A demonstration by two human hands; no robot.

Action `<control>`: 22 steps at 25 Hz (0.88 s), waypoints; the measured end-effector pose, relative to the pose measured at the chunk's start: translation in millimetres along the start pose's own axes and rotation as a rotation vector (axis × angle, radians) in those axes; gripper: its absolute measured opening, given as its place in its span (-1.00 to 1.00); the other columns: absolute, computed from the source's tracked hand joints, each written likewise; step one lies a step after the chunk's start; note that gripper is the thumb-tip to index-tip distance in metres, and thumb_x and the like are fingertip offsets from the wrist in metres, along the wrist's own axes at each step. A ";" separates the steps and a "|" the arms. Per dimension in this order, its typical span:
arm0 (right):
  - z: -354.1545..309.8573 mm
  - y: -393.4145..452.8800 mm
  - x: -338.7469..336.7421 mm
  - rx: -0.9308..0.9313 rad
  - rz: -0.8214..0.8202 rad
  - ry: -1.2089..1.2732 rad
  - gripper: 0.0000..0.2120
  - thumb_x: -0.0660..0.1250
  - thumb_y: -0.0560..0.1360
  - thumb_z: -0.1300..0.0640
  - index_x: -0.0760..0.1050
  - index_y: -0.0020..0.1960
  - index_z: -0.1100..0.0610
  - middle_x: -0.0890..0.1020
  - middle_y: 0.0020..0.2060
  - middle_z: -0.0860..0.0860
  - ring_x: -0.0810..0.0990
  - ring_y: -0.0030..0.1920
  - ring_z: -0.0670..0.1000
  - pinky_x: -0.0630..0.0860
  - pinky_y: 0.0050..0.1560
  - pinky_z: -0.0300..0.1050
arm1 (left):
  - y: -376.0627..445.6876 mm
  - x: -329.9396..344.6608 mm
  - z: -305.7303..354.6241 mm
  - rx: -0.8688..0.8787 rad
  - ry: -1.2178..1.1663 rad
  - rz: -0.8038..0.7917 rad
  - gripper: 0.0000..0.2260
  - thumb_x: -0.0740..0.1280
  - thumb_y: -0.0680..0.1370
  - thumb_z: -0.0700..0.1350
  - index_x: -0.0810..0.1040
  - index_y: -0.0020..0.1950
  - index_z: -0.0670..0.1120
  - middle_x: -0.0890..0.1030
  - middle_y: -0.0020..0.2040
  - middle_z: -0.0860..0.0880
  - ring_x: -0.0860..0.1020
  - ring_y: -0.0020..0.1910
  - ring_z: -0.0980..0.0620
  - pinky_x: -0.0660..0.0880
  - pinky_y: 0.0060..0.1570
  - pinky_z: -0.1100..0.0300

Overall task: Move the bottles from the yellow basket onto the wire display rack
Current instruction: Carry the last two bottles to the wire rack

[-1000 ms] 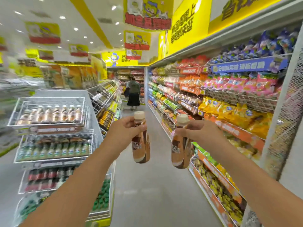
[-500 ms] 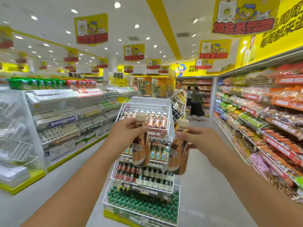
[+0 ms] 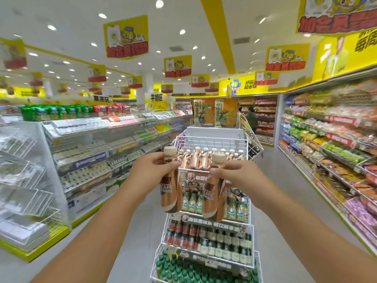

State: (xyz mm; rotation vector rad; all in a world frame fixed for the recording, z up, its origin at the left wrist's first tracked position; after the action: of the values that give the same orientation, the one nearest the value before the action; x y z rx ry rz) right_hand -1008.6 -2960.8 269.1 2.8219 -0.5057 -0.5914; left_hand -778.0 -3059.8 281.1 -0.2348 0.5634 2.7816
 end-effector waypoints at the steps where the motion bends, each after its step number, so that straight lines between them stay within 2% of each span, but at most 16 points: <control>1: 5.7 16.2 5.9 0.008 -0.016 -0.006 -0.80 0.59 0.39 -0.13 0.77 -0.16 0.00 0.76 -0.12 -0.10 0.70 0.03 0.02 0.63 0.20 0.07 | 14.6 -1.2 -9.5 -0.005 0.000 0.003 -0.87 0.55 0.47 -0.08 0.71 -0.03 0.10 0.75 -0.10 0.14 0.70 -0.14 0.20 0.57 -0.09 0.15; 7: 47.5 134.9 27.4 -0.007 -0.054 0.021 -0.86 0.59 0.42 -0.06 0.76 -0.20 0.00 0.76 -0.20 -0.14 0.70 0.00 0.01 0.63 0.08 -0.02 | 119.5 8.7 -69.1 -0.028 0.002 0.025 -0.86 0.55 0.48 -0.10 0.71 0.01 0.07 0.75 -0.10 0.14 0.68 -0.19 0.26 0.50 -0.25 0.31; 8: 57.9 161.4 29.2 -0.005 -0.049 0.032 -0.85 0.59 0.41 -0.06 0.76 -0.20 0.01 0.76 -0.20 -0.11 0.70 -0.02 0.02 0.62 0.03 -0.05 | 143.1 12.0 -78.9 -0.027 0.019 0.026 -0.86 0.55 0.48 -0.09 0.71 0.00 0.07 0.75 -0.10 0.13 0.69 -0.18 0.26 0.52 -0.24 0.32; 11: 82.3 237.4 28.7 0.003 -0.021 0.057 -0.77 0.62 0.36 -0.09 0.75 -0.13 0.06 0.77 -0.17 -0.07 0.69 0.00 0.00 0.55 -0.06 -0.12 | 216.2 17.0 -99.3 -0.012 0.057 0.066 -0.86 0.58 0.44 -0.09 0.71 -0.05 0.09 0.75 -0.11 0.13 0.72 -0.11 0.15 0.60 -0.03 0.18; 13: 93.9 289.3 26.6 0.014 -0.011 0.070 -0.76 0.63 0.35 -0.08 0.74 -0.12 0.06 0.77 -0.16 -0.05 0.69 -0.02 -0.02 0.56 -0.05 -0.11 | 268.0 20.3 -108.6 0.001 0.058 0.087 -0.85 0.59 0.44 -0.08 0.71 -0.04 0.08 0.75 -0.12 0.14 0.71 -0.11 0.14 0.57 -0.04 0.21; 17: 109.3 376.2 31.6 0.020 -0.015 0.050 -0.84 0.62 0.38 -0.01 0.73 -0.24 0.05 0.77 -0.22 0.01 0.62 -0.17 -0.01 0.49 -0.14 -0.12 | 357.2 29.7 -132.0 -0.002 0.028 0.088 -0.84 0.59 0.43 -0.09 0.71 -0.03 0.06 0.75 -0.12 0.13 0.71 -0.10 0.14 0.58 -0.02 0.22; 20: 131.8 430.6 43.8 0.055 0.016 0.057 -0.79 0.64 0.34 -0.06 0.73 -0.20 0.06 0.77 -0.16 0.06 0.58 -0.19 0.02 0.46 -0.14 -0.08 | 413.9 38.4 -163.3 -0.023 0.034 0.061 -0.83 0.59 0.43 -0.09 0.72 0.00 0.03 0.76 -0.11 0.11 0.72 -0.09 0.11 0.60 0.02 0.16; 22: 146.3 460.2 56.0 0.059 0.032 0.060 -0.77 0.65 0.31 -0.08 0.74 -0.14 0.01 0.77 -0.13 0.07 0.58 -0.17 0.03 0.44 -0.14 -0.03 | 447.5 42.3 -184.5 -0.025 0.034 0.036 -0.83 0.58 0.44 -0.10 0.72 0.02 0.01 0.76 -0.10 0.09 0.72 -0.10 0.12 0.59 -0.05 0.20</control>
State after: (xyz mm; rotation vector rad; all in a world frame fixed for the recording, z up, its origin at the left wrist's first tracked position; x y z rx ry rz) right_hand -1153.9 -3424.1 244.6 2.8717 -0.5655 -0.4911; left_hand -940.3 -3517.4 262.7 -0.2808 0.5457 2.8256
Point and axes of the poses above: each hand's wrist, its own y-axis towards the middle knuckle, its own x-axis out of the palm, z = x × y, the point moved 7 cm from there along y, towards the middle knuckle
